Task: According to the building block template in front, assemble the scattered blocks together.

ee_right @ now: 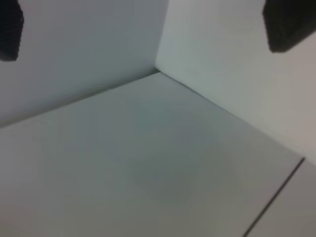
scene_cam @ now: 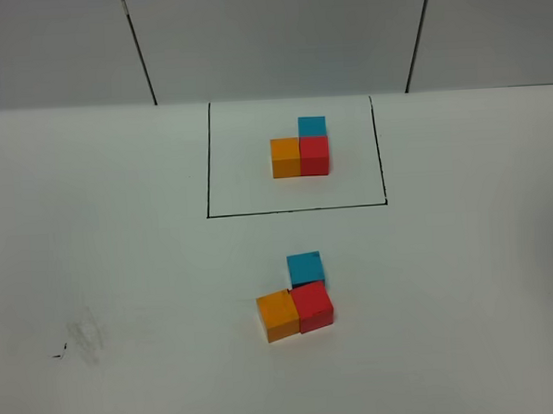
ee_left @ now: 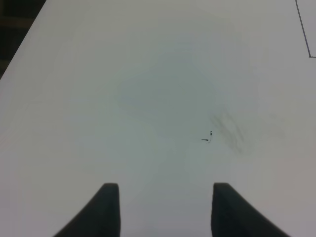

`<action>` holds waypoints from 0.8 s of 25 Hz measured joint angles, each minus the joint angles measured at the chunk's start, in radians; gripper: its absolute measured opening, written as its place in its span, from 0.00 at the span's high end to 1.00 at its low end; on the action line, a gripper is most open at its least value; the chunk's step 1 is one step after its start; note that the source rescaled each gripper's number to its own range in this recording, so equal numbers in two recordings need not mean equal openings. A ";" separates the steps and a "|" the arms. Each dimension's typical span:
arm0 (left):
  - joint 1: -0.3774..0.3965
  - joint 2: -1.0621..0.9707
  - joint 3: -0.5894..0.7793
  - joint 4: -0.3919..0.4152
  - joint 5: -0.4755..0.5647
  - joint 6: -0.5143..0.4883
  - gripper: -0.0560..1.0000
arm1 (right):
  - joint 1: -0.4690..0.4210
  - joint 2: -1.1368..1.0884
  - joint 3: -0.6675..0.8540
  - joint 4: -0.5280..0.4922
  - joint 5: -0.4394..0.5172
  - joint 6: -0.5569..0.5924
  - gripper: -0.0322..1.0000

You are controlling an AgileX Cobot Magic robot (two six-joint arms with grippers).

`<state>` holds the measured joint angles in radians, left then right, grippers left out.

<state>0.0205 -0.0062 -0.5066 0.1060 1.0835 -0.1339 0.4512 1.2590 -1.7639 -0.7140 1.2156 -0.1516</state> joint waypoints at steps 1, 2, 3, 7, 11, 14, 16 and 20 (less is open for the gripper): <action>0.000 0.000 0.000 0.000 0.000 0.000 0.95 | -0.021 -0.040 0.000 0.003 0.001 -0.016 0.00; 0.000 0.000 0.000 0.000 0.000 0.000 0.95 | -0.040 -0.074 0.000 0.005 0.001 -0.026 0.00; 0.000 0.000 0.000 0.000 0.000 0.000 0.95 | -0.057 -0.118 0.000 0.008 0.001 -0.029 0.00; 0.000 0.000 0.000 0.000 0.000 0.000 0.95 | -0.085 -0.314 0.000 0.031 0.002 -0.016 0.03; 0.000 0.000 0.000 0.000 0.000 0.000 0.95 | -0.089 -0.547 0.044 0.084 0.001 -0.024 0.16; 0.000 0.000 0.000 0.000 0.000 0.000 0.95 | -0.089 -0.701 0.155 0.102 0.002 -0.039 0.29; 0.000 0.000 0.000 0.000 0.000 0.000 0.95 | -0.089 -0.798 0.259 0.114 0.002 -0.038 0.37; 0.000 0.000 0.000 0.000 0.000 0.000 0.95 | -0.089 -0.946 0.507 0.209 0.006 0.006 0.53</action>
<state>0.0205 -0.0062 -0.5066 0.1060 1.0835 -0.1339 0.3621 0.3131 -1.2565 -0.5052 1.2220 -0.1460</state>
